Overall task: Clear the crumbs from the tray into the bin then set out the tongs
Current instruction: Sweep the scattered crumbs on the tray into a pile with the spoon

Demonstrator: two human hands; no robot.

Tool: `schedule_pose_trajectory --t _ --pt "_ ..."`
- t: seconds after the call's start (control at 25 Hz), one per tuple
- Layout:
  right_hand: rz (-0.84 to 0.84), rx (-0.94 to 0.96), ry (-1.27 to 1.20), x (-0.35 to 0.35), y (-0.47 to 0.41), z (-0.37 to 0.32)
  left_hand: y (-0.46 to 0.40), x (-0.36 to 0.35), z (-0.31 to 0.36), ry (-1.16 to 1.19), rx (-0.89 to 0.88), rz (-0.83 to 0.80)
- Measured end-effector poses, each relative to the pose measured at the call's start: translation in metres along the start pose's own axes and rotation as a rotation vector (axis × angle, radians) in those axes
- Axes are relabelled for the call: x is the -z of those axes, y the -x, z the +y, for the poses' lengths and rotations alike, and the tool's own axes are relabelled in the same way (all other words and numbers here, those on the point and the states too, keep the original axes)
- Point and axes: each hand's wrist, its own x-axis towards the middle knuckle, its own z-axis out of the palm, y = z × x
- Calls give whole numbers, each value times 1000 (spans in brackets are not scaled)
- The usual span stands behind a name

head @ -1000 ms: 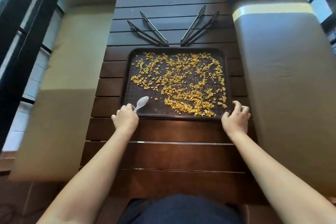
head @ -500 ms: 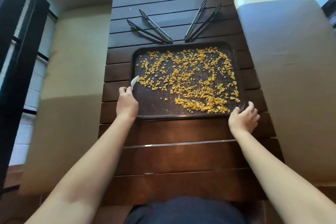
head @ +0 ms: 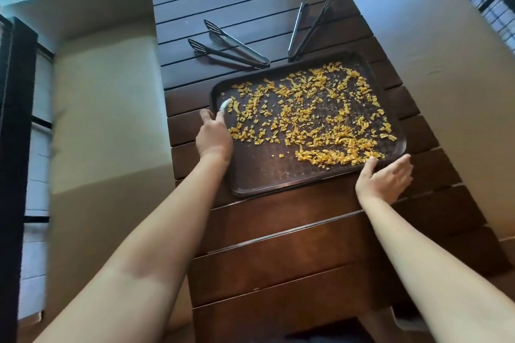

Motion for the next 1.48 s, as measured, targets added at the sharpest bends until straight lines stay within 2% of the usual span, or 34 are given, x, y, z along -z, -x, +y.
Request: schedule_pose_trajectory --t 0.24,0.44,0.6,0.72,0.88,1.04,1.24,1.36,1.48 --pt "46 15 31 -3 1 0 -11 -8 0 183 21 -130" --pt "31 5 12 0 2 -1 50 -19 -15 320 -44 -151" --pt "27 -10 -1 3 -4 0 53 -16 -19 519 80 -79" --pt "39 4 34 5 -15 0 19 -6 -13 553 185 -32" --pt "32 110 62 1 -22 5 -11 -6 -1 596 260 -70" --pt "53 138 72 -1 -21 5 -5 -14 5 620 276 -101" --pt "64 143 93 -2 -20 4 34 -29 12 600 129 -82" --pt "69 151 108 -3 -20 4 12 -20 18 608 164 18" --pt "74 157 118 -5 -21 6 -22 -10 20 635 274 1"
